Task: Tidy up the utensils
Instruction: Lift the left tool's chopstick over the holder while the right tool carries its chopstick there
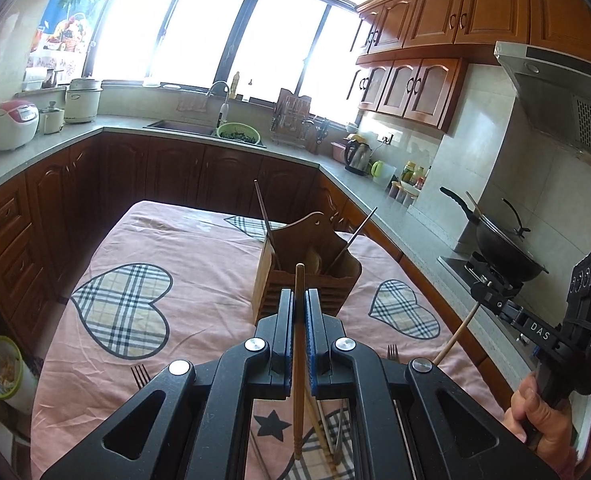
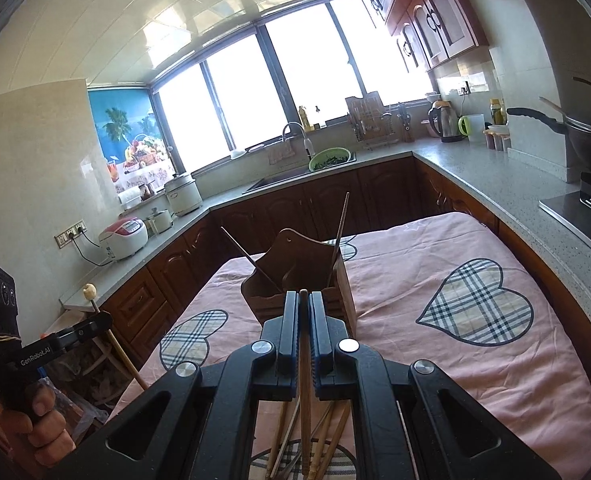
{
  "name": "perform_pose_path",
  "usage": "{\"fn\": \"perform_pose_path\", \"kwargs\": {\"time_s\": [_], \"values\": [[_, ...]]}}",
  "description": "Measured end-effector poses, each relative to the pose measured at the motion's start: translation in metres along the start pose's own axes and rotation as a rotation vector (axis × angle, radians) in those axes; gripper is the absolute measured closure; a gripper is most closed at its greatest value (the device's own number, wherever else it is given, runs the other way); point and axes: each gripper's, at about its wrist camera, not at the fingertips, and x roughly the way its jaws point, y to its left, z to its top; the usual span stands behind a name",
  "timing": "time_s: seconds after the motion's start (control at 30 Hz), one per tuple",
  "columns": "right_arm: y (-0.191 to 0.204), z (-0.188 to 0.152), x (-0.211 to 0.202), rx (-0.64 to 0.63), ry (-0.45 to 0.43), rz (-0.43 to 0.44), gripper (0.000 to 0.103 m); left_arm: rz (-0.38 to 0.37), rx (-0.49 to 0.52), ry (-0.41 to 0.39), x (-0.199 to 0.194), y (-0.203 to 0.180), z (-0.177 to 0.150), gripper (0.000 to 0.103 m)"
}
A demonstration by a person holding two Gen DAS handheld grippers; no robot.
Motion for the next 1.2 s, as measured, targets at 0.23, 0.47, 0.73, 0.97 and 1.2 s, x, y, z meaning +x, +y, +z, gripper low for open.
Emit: {"fn": "perform_pose_path", "kwargs": {"time_s": [0.23,0.47,0.73,0.97,1.2], "values": [[-0.001,0.010,0.005,0.000,-0.040,0.006,0.099,-0.002,0.002,-0.037,0.011,0.002,0.013,0.099],[-0.002,0.031,0.018,-0.001,-0.078,0.015,0.099,-0.011,0.009,-0.085,0.027,-0.001,0.031,0.099],[-0.003,0.062,0.035,-0.001,-0.139,0.015,0.099,-0.020,0.028,-0.136,0.053,-0.001,0.050,0.099],[-0.004,0.091,0.051,-0.004,-0.197,0.023,0.099,-0.022,0.034,-0.190,0.080,0.006,0.064,0.099],[-0.005,0.113,0.072,0.004,-0.264,0.019,0.099,-0.020,0.019,-0.262,0.111,0.019,0.080,0.099]]}}
